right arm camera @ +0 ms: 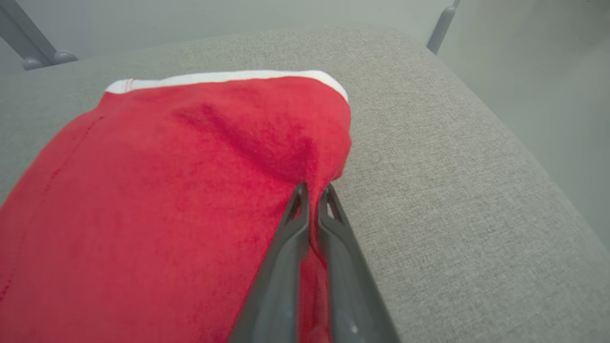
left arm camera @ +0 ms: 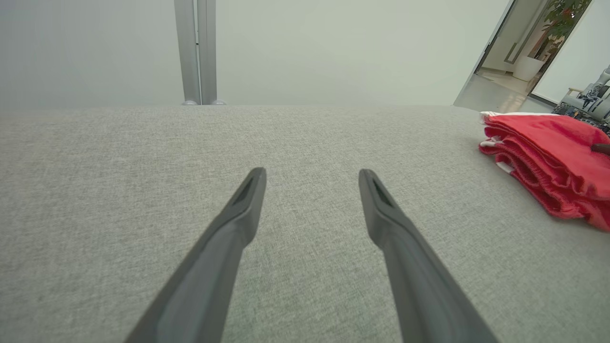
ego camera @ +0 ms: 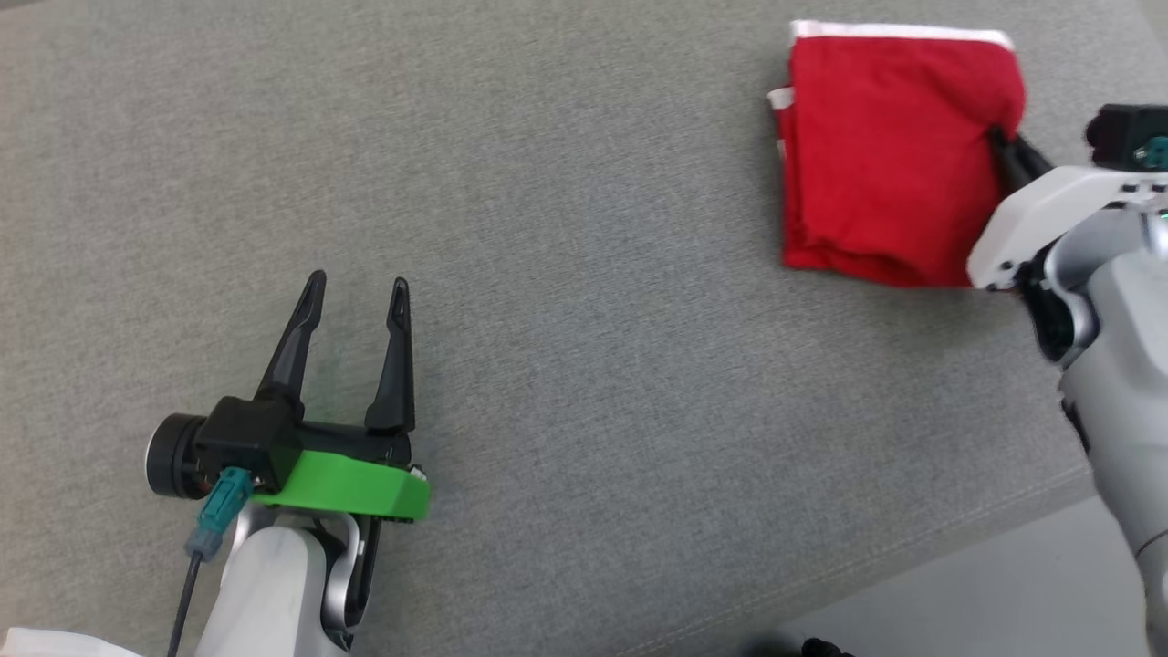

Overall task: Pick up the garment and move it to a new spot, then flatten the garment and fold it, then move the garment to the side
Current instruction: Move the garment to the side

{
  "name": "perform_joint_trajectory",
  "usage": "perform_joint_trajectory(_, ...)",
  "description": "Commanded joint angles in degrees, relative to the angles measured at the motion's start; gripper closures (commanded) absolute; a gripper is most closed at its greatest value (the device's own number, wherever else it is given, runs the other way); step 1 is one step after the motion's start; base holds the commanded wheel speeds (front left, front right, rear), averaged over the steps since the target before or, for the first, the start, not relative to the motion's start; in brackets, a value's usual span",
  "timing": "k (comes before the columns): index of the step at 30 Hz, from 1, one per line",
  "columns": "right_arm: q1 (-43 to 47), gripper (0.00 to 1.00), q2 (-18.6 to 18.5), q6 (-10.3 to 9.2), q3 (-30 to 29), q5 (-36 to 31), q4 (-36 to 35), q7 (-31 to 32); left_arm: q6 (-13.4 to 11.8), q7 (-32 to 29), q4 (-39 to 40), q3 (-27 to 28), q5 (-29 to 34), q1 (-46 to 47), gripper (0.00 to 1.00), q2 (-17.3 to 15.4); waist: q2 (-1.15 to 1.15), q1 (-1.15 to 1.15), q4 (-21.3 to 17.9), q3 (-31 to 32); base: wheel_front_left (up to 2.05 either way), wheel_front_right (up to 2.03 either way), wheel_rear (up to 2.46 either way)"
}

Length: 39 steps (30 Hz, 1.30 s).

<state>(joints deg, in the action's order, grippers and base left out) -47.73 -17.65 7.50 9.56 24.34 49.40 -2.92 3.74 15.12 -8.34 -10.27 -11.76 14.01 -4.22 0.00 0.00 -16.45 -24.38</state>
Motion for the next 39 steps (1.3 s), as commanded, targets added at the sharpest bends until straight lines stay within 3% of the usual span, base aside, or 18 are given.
perform_joint_trajectory(1,-1.7,1.0,-0.8,-0.02,-0.6,-0.7,0.9,-0.7,0.0,0.0,0.5,0.1,0.2,1.0,0.0,-0.3,0.0,0.0,1.4,-1.0,0.0,0.0,0.0)
perform_joint_trajectory(14,-15.0,1.0,-10.4,-0.04,-5.0,-13.5,12.4,-2.5,0.1,0.0,3.5,-1.1,1.3,1.5,0.0,-1.1,0.0,0.0,8.2,-5.9,0.0,0.0,0.0)
perform_joint_trajectory(24,-20.6,1.0,-14.1,-0.05,-10.6,-23.2,19.3,-4.3,-0.2,-0.1,4.8,-2.2,1.5,1.2,0.0,-1.6,0.0,0.0,11.0,-8.2,0.0,0.0,0.0)
perform_joint_trajectory(25,-20.9,0.63,-14.4,-0.05,-11.3,-24.8,19.5,-4.8,-0.3,-0.1,4.9,-2.3,1.5,1.1,0.0,-1.6,0.0,0.0,11.0,-8.4,0.0,0.0,0.0)
perform_joint_trajectory(27,-20.9,0.0,-14.6,-0.05,-12.4,-27.5,19.4,-5.9,-0.4,-0.1,5.0,-2.4,1.5,1.0,0.0,-1.7,0.0,0.0,11.0,-8.6,0.0,0.0,0.0)
perform_joint_trajectory(34,-19.6,0.0,-12.9,-0.05,-17.3,-32.4,19.1,-10.1,-0.8,-0.1,4.9,-2.5,1.1,1.6,0.0,-1.7,0.0,0.0,10.4,-8.5,0.0,0.0,0.0)
perform_joint_trajectory(39,-18.0,0.0,-9.7,-0.05,-18.5,-33.5,17.1,-11.9,-1.0,-0.1,4.2,-2.0,0.5,1.7,0.0,-1.7,0.0,0.0,9.8,-6.5,0.0,0.0,0.0)
